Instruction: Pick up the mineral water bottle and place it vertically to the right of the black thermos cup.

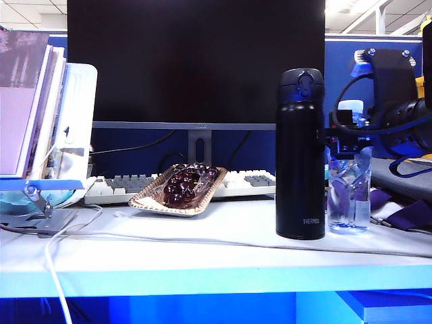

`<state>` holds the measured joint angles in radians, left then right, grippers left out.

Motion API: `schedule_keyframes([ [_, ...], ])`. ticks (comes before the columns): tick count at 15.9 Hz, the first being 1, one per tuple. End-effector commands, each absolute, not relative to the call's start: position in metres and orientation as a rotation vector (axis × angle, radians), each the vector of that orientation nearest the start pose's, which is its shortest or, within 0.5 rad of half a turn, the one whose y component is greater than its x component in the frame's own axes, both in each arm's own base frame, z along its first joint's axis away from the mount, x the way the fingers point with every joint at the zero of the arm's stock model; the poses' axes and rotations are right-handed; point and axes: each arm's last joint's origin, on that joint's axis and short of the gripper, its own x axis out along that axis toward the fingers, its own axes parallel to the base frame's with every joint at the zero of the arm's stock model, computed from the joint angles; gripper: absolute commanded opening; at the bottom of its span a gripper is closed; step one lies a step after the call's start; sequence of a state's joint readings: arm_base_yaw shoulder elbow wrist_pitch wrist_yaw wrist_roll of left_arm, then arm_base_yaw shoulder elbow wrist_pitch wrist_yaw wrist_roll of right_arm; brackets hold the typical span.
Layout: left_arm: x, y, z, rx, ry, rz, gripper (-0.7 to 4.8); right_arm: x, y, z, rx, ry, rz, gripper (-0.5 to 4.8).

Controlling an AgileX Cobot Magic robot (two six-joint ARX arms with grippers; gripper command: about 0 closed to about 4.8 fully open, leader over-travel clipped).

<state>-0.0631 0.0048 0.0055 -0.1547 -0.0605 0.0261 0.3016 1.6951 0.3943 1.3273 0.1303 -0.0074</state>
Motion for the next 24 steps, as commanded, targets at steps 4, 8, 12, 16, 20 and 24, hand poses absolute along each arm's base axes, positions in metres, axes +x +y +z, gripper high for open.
schedule_keyframes([
  [4, 0.096, -0.004, 0.149, 0.037, 0.163, 0.0, -0.05, 0.26, 0.077, 0.158, 0.011, -0.108, 0.172, 3.26],
  [8, 0.096, -0.004, 0.149, 0.037, 0.163, 0.0, -0.05, 0.26, 0.077, 0.158, -0.005, -0.109, 0.171, 3.39],
  [12, 0.096, -0.004, 0.149, 0.037, 0.163, 0.0, -0.05, 0.26, 0.077, 0.16, -0.005, -0.12, 0.169, 3.39],
  [16, 0.096, -0.004, 0.149, 0.037, 0.163, 0.0, -0.05, 0.259, 0.076, 0.166, -0.004, -0.142, 0.162, 4.02],
  [20, 0.096, -0.004, 0.149, 0.037, 0.163, 0.0, -0.05, 0.257, 0.076, 0.175, 0.003, -0.177, 0.16, 4.02],
  [24, 0.096, -0.004, 0.149, 0.037, 0.163, 0.0, -0.05, 0.25, 0.074, 0.194, -0.001, -0.255, 0.155, 4.02],
])
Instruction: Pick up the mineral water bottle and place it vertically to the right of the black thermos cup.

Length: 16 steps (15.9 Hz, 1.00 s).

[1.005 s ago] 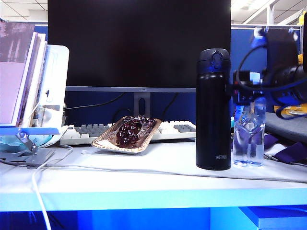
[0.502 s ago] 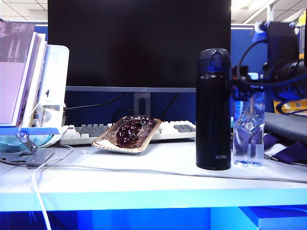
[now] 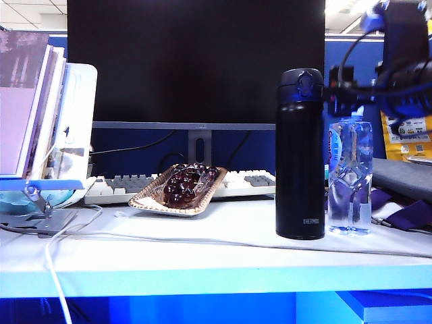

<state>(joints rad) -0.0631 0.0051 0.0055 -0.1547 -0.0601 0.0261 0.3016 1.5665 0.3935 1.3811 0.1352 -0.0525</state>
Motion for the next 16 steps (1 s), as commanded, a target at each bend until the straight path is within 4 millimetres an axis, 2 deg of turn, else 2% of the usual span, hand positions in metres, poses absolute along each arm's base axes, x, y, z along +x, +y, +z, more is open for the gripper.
schedule_keyframes([
  [1, 0.096, -0.004, 0.149, 0.037, 0.163, 0.0, -0.05, 0.249, 0.073, 0.198, 0.003, -0.273, 0.154, 4.02],
  [4, 0.096, -0.004, 0.149, 0.037, 0.163, 0.0, -0.05, 0.238, 0.07, 0.222, 0.027, -0.374, 0.149, 4.0],
  [5, 0.096, -0.004, 0.149, 0.037, 0.163, 0.0, -0.05, 0.231, 0.067, 0.236, 0.04, -0.431, 0.146, 3.89],
  [6, 0.096, -0.004, 0.149, 0.037, 0.163, 0.0, -0.05, 0.224, 0.065, 0.247, 0.054, -0.478, 0.129, 3.24],
  [7, 0.096, -0.004, 0.149, 0.037, 0.163, 0.001, -0.05, 0.213, 0.061, 0.263, 0.069, -0.539, 0.125, 2.25],
  [8, 0.096, -0.004, 0.149, 0.037, 0.163, 0.0, -0.05, 0.205, 0.059, 0.272, 0.08, -0.57, 0.114, 1.8],
  [9, 0.096, -0.004, 0.149, 0.037, 0.163, 0.0, -0.05, 0.194, 0.055, 0.284, 0.083, -0.603, 0.111, 0.83],
  [11, 0.096, -0.004, 0.149, 0.037, 0.163, 0.0, -0.05, 0.174, 0.049, 0.301, 0.075, -0.649, 0.104, 0.19],
  [15, 0.096, -0.004, 0.149, 0.037, 0.163, 0.0, -0.05, 0.118, 0.03, 0.329, 0.123, -0.742, 0.035, 0.07],
  [16, 0.096, -0.004, 0.149, 0.037, 0.163, 0.001, -0.05, 0.089, 0.02, 0.335, 0.119, -0.691, 0.011, 0.07],
])
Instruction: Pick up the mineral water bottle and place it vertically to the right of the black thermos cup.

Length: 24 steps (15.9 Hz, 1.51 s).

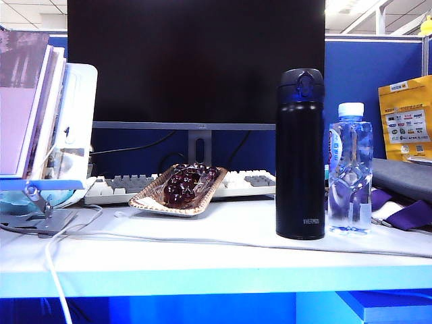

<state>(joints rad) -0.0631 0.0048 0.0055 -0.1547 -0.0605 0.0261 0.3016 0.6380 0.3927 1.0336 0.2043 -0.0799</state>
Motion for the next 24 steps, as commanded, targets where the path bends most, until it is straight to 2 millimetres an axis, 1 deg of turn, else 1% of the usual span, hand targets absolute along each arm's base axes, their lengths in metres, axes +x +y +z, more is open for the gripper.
schedule_keyframes([
  [1, 0.096, -0.004, 0.149, 0.037, 0.163, 0.001, -0.05, 0.076, 0.016, 0.336, 0.104, -0.642, 0.014, 0.07],
  [3, 0.096, -0.004, 0.149, 0.037, 0.163, 0.0, -0.05, 0.056, 0.01, 0.331, 0.066, -0.516, 0.025, 0.08],
  [4, 0.096, -0.004, 0.149, 0.037, 0.163, 0.0, -0.05, 0.05, 0.008, 0.326, 0.052, -0.474, 0.029, 0.08],
  [5, 0.096, -0.004, 0.149, 0.037, 0.163, 0.0, -0.05, 0.045, 0.007, 0.319, 0.035, -0.424, 0.045, 0.08],
  [7, 0.096, -0.004, 0.149, 0.037, 0.163, 0.0, -0.05, 0.044, 0.007, 0.31, 0.012, -0.348, 0.056, 0.07],
  [8, 0.096, -0.004, 0.149, 0.037, 0.163, 0.0, -0.05, 0.047, 0.008, 0.304, 0.004, -0.318, 0.057, 0.07],
  [9, 0.096, -0.004, 0.149, 0.037, 0.163, 0.0, -0.05, 0.053, 0.009, 0.294, -0.004, -0.291, 0.056, 0.08],
  [13, 0.096, -0.004, 0.149, 0.037, 0.163, 0.001, -0.05, 0.077, 0.012, 0.246, -0.047, -0.155, 0.018, 0.08],
  [14, 0.096, -0.004, 0.149, 0.037, 0.163, 0.0, -0.05, 0.084, 0.011, 0.232, -0.008, -0.163, 0.047, 0.08],
  [16, 0.096, -0.004, 0.149, 0.037, 0.163, 0.001, -0.05, 0.088, 0.006, 0.219, 0.013, -0.092, 0.014, 0.08],
  [18, 0.096, -0.004, 0.149, 0.037, 0.163, 0.0, -0.05, 0.089, 0.003, 0.214, 0.029, -0.065, -0.027, 0.08],
  [20, 0.096, -0.004, 0.149, 0.037, 0.163, 0.001, -0.05, 0.09, 0.002, 0.204, 0.034, 0.011, -0.028, 0.08],
  [21, 0.096, -0.004, 0.149, 0.037, 0.163, 0.001, -0.05, 0.091, 0.003, 0.199, 0.034, 0.029, -0.019, 0.08],
  [22, 0.096, -0.004, 0.149, 0.037, 0.163, 0.001, -0.05, 0.091, 0.004, 0.192, 0.035, 0.051, 0.026, 0.08],
  [24, 0.096, -0.004, 0.149, 0.037, 0.163, 0.001, -0.05, 0.092, 0.007, 0.172, 0.04, 0.094, 0.134, 0.1],
])
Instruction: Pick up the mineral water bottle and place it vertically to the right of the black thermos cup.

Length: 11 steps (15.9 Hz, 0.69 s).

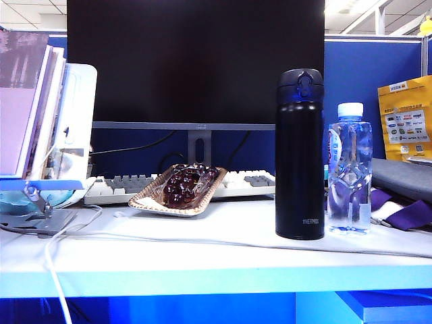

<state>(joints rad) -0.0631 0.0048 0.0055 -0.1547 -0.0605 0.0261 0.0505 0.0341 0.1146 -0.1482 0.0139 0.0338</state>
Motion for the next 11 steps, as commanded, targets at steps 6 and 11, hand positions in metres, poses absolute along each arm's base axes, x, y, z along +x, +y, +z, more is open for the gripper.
schedule_keyframes([
  [6, 0.096, -0.004, 0.149, 0.037, 0.163, 0.001, -0.05, 0.093, 0.004, 0.151, 0.038, 0.229, 0.021, 0.08],
  [11, 0.096, -0.004, 0.149, 0.037, 0.163, 0.001, -0.05, 0.093, 0.003, 0.151, 0.0, 0.23, 0.003, 0.07],
])
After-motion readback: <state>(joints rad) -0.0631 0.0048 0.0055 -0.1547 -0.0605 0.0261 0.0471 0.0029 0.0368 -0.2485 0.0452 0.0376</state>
